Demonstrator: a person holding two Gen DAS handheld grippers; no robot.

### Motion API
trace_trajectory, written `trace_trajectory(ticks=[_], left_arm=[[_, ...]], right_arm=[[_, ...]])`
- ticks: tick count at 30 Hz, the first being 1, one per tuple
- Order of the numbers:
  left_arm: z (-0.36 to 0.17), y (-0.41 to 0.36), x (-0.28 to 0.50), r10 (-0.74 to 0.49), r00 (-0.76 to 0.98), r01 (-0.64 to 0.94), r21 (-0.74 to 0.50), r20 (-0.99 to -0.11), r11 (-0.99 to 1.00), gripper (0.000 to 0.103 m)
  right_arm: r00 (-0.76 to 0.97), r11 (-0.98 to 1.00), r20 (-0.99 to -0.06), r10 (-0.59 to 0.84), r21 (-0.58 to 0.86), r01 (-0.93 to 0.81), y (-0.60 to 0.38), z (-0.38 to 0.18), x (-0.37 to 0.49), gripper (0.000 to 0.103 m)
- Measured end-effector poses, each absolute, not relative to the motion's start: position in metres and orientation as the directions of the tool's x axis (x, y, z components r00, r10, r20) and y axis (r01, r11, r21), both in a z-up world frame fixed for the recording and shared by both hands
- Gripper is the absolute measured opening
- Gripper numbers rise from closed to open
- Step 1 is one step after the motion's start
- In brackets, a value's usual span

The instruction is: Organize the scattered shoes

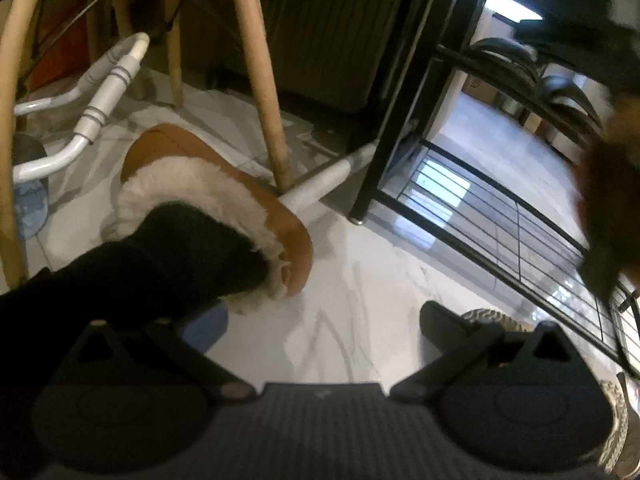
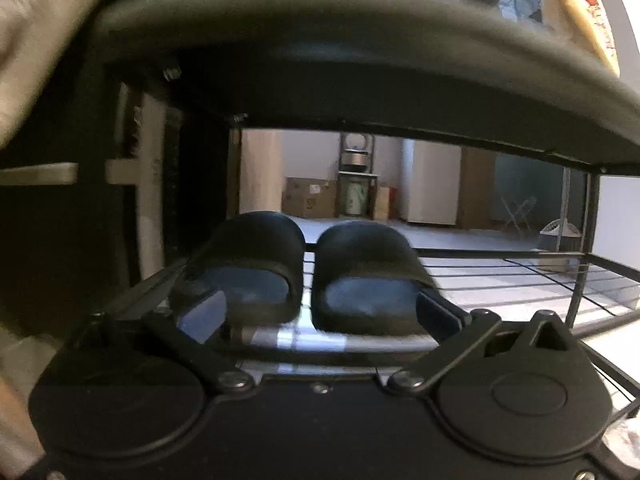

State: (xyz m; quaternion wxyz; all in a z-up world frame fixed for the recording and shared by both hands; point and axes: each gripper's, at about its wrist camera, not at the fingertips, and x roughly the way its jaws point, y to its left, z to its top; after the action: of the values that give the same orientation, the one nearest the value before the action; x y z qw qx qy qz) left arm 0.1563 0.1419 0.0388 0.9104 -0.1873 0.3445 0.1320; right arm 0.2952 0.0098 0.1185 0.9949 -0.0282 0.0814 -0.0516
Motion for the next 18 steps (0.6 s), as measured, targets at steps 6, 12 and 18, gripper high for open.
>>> trace_trajectory(ticks=[6,12,18], left_arm=[[0.035,0.13,0.149,0.056,0.762,-0.287,-0.259,-0.645,0.922,0.102],[0.028,0.097,0.117,-0.066,0.809,-0.088,-0.231,-0.585,0.969,0.102],[0.018,0.052,0.068,-0.16,0.784,0.102,-0.13,-0.599,0.986,0.102]], right_arm=[[0.971,0.989,-0.197,-0.134,-0.081,0.12,-0.073,0.129,0.163,0.103],[0.93,0.943,-0.185,-0.317,-0.163,0.289,-0.176,0.13,0.019,0.103],[0.845,0.861,-0.167,-0.508,-0.067,0.504,-0.256,0.116,-0.085,0.103]])
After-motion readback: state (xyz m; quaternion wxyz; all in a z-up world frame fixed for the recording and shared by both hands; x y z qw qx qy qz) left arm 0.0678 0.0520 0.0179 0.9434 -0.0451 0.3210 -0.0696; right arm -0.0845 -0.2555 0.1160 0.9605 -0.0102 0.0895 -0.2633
